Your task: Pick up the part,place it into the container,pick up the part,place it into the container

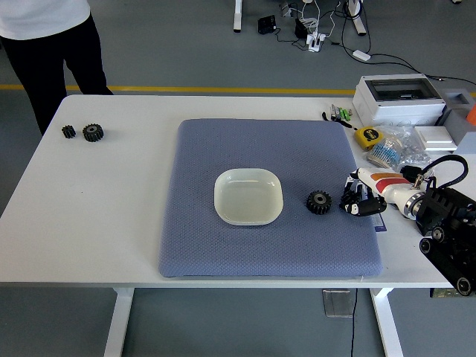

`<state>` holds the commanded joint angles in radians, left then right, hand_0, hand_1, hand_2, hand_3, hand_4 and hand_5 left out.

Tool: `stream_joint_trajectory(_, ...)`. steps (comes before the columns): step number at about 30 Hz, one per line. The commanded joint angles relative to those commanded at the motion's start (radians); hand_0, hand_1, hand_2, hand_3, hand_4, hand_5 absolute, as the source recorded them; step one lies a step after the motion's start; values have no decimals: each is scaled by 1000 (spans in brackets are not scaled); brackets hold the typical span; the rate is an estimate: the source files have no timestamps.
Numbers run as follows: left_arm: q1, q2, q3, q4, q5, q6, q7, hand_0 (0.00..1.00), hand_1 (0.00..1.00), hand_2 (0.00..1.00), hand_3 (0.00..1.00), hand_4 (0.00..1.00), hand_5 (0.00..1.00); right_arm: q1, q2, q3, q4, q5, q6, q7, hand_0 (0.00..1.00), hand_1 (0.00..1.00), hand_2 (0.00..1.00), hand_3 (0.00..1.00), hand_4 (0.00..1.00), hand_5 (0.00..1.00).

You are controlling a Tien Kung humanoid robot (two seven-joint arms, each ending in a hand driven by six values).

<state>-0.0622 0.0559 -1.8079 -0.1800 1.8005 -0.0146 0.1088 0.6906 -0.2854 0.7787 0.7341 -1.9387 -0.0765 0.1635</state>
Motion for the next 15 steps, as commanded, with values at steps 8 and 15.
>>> stream_joint_trajectory(8, 0, 0, 1, 0, -1, 0, 0, 711, 672, 671, 567, 601, 571, 1, -3, -2, 19, -1, -2, 3, 101, 197, 310, 485, 785, 270)
stream_joint_trajectory(15, -1, 0, 1, 0, 0, 0, -1, 711, 672, 671, 567, 601, 571, 3, -5, 0, 39, -6, -2, 3, 100, 190, 307, 483, 785, 270)
